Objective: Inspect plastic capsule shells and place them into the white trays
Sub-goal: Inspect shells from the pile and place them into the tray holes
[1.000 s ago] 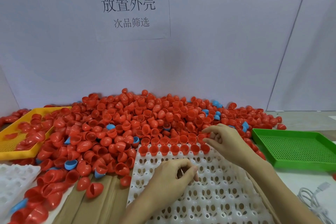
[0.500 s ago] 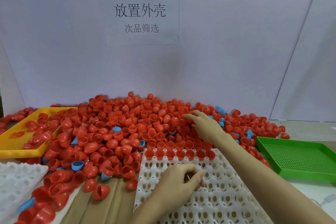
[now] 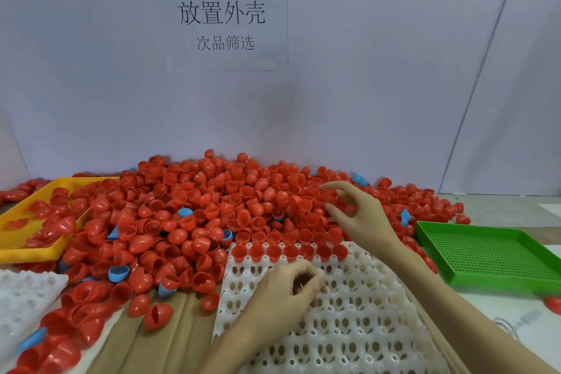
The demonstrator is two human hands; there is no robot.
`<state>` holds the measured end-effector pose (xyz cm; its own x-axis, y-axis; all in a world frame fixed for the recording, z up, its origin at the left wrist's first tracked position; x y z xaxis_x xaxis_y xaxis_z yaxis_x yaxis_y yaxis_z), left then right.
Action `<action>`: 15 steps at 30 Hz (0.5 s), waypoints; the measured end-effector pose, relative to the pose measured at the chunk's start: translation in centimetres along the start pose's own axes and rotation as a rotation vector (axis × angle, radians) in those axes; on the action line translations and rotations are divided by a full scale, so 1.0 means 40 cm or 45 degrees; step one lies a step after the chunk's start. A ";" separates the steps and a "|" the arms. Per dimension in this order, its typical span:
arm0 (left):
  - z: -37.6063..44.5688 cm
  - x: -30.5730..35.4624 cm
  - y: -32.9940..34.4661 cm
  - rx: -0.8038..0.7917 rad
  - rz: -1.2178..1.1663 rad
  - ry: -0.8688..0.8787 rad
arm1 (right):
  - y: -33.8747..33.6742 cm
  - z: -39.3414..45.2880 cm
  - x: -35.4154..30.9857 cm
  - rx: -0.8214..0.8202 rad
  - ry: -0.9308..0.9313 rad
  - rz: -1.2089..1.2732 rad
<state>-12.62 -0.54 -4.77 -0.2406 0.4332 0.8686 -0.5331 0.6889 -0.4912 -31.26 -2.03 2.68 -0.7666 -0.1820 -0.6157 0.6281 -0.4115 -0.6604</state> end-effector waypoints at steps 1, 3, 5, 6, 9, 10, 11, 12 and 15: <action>-0.001 0.001 -0.008 0.036 -0.058 0.007 | 0.004 -0.017 0.003 -0.067 0.053 0.194; -0.001 -0.005 -0.022 0.096 -0.213 0.004 | 0.030 -0.060 -0.016 -0.259 0.097 0.583; -0.002 -0.009 -0.033 0.144 -0.321 0.007 | 0.062 -0.110 -0.042 -0.464 0.119 0.786; -0.002 -0.009 -0.036 0.166 -0.340 0.015 | 0.078 -0.135 -0.054 -0.564 0.125 0.829; -0.003 -0.006 -0.040 0.212 -0.332 0.047 | 0.110 -0.186 -0.069 -0.743 0.158 0.864; -0.004 -0.007 -0.038 0.224 -0.324 0.049 | 0.113 -0.195 -0.066 -0.753 0.183 0.890; -0.006 -0.007 -0.040 0.240 -0.308 0.054 | 0.114 -0.200 -0.063 -0.752 0.207 0.943; -0.007 -0.004 -0.042 0.253 -0.281 0.066 | 0.116 -0.203 -0.060 -0.753 0.228 1.017; -0.008 0.014 -0.035 0.235 -0.226 0.122 | 0.132 -0.216 -0.064 -0.815 0.256 1.193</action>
<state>-11.74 -1.07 -3.60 -0.0571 0.3739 0.9257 -0.7012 0.6450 -0.3037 -24.83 3.98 -2.92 0.0353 -0.0075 -0.9993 0.9365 0.3495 0.0305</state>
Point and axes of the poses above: each hand's wrist, its own z-axis towards the middle knuckle, its own y-axis out of the palm, x = y × z, the point moved 10 cm from there along z, towards the middle knuckle, and after that the axes turned 10 degrees about -x, right-handed, at the moved point
